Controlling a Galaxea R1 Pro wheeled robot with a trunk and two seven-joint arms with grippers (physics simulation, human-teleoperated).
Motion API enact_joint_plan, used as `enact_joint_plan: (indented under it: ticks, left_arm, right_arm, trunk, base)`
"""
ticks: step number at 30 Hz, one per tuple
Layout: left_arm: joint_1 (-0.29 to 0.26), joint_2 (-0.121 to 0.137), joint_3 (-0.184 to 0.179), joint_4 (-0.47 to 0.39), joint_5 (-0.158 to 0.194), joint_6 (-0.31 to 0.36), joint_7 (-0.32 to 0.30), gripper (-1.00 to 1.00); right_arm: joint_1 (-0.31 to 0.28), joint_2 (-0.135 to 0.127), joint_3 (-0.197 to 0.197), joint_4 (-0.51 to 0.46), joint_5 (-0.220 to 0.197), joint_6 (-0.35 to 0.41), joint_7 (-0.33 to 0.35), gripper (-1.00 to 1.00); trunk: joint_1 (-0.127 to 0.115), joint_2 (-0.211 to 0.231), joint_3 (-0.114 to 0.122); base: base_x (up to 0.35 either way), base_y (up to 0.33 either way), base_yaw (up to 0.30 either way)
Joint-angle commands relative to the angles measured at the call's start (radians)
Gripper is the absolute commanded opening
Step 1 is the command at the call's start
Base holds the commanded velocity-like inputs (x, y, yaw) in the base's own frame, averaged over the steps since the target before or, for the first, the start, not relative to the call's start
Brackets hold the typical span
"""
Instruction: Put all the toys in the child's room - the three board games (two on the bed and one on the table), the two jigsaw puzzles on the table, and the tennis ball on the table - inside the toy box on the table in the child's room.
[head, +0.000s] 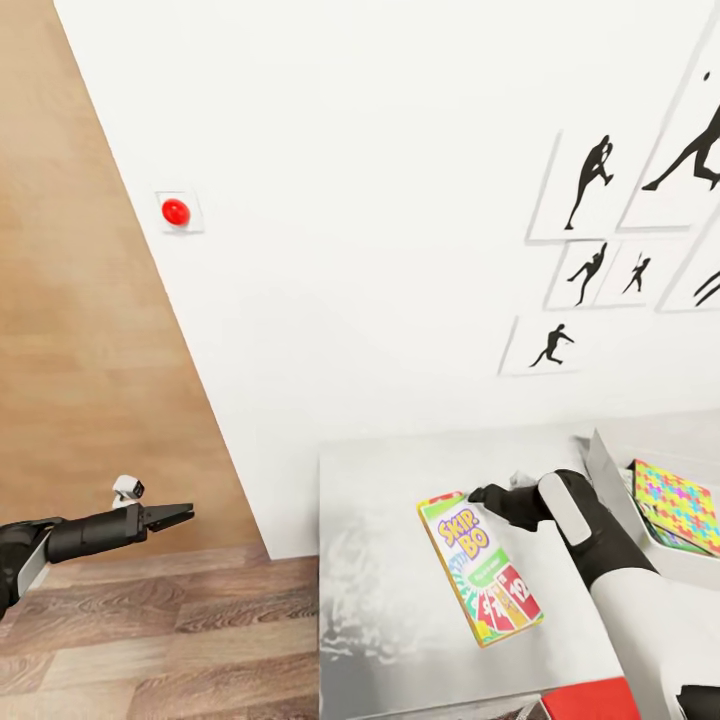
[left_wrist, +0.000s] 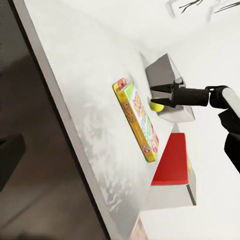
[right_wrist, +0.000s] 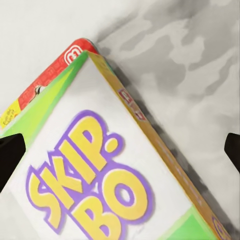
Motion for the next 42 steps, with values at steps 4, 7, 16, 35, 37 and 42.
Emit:
enact_joint_plan:
  ticks: [4, 7, 16, 35, 37, 42]
  left_arm:
    - [-0.001, 0.000, 0.000, 0.000, -0.001, 0.011, -0.004, 1.00]
    - [-0.001, 0.000, 0.001, 0.000, -0.001, 0.011, -0.004, 1.00]
    - [-0.001, 0.000, 0.001, 0.000, -0.001, 0.011, -0.004, 1.00]
    - [-0.001, 0.000, 0.001, 0.000, -0.001, 0.011, -0.004, 1.00]
    - [-0.001, 0.000, 0.001, 0.000, -0.001, 0.011, -0.004, 1.00]
    - [0.000, 0.000, 0.000, 0.000, -0.001, 0.011, -0.004, 1.00]
  right_arm:
    - [-0.001, 0.001, 0.052, -0.001, -0.011, 0.003, -0.007, 1.00]
    - [-0.001, 0.001, 0.083, -0.001, -0.010, 0.002, -0.006, 1.00]
    - [-0.002, 0.000, 0.108, 0.000, -0.010, 0.002, -0.006, 1.00]
    - [-0.002, 0.000, 0.110, 0.000, -0.012, 0.003, -0.002, 1.00]
    - [-0.002, 0.000, 0.110, 0.000, -0.012, 0.004, -0.001, 1.00]
    - [-0.002, 0.000, 0.110, 0.010, -0.012, 0.005, 0.000, 1.00]
  trunk:
    - [0.001, -0.002, -0.009]
    - [0.001, -0.002, -0.014]
    - [0.001, -0.002, -0.028]
    - [0.001, -0.002, -0.037]
    - [0.001, -0.002, -0.038]
    - [0.001, -0.002, -0.043]
  base:
    - [0.000, 0.000, 0.000]
    - [0.000, 0.000, 0.000]
    - [0.000, 0.000, 0.000]
    - [0.000, 0.000, 0.000]
    - [0.000, 0.000, 0.000]
    - [0.000, 0.000, 0.000]
